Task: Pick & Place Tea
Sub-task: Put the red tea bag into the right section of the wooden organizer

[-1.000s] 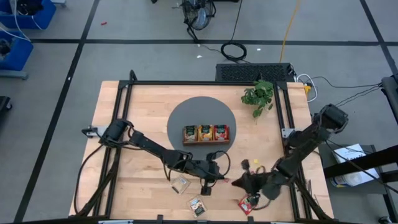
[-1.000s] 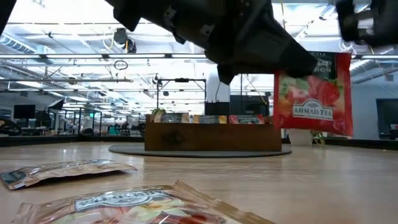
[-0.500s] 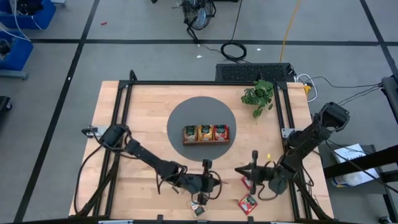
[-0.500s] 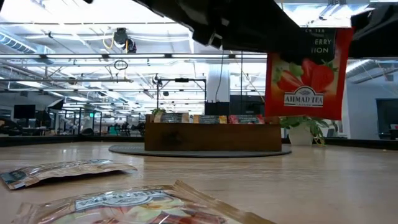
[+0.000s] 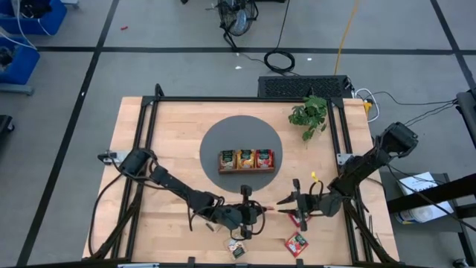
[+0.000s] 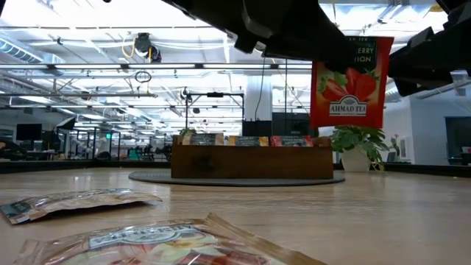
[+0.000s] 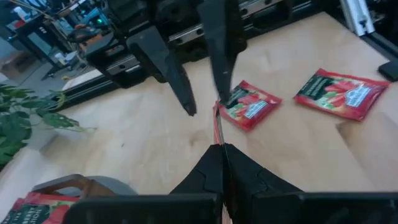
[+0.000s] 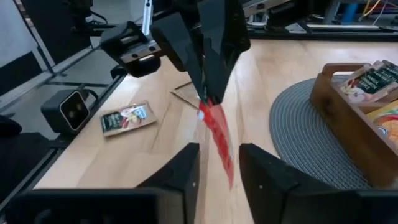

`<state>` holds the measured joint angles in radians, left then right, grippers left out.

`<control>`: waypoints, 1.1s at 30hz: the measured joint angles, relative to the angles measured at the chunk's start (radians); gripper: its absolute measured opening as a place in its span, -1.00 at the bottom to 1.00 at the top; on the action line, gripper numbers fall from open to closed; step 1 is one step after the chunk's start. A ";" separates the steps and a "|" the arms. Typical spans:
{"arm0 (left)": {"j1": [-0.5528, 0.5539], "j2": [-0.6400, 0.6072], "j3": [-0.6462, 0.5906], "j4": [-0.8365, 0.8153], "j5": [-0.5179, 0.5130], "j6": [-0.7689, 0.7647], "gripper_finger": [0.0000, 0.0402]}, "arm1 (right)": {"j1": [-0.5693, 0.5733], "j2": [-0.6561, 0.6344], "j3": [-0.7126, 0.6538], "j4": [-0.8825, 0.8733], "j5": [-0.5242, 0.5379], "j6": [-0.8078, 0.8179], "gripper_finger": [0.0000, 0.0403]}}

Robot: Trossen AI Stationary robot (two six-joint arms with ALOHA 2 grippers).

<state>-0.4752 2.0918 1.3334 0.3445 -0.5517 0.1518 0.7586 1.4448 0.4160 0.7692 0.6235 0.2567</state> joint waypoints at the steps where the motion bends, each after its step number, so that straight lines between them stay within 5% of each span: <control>1: 0.001 0.000 0.000 -0.003 0.000 0.000 -0.97 | 0.000 0.000 0.000 0.000 0.000 -0.004 -0.47; 10: 0.009 0.000 0.000 -0.011 0.001 -0.011 -0.98 | -0.024 0.016 0.000 0.028 0.000 -0.007 -0.33; 33: 0.063 0.012 0.001 0.018 0.071 -0.113 -0.98 | -0.118 0.081 0.002 0.056 -0.078 -0.016 -0.45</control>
<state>-0.4121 2.1036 1.3342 0.3622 -0.4810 0.0387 0.6403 1.5255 0.4179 0.8252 0.5456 0.2409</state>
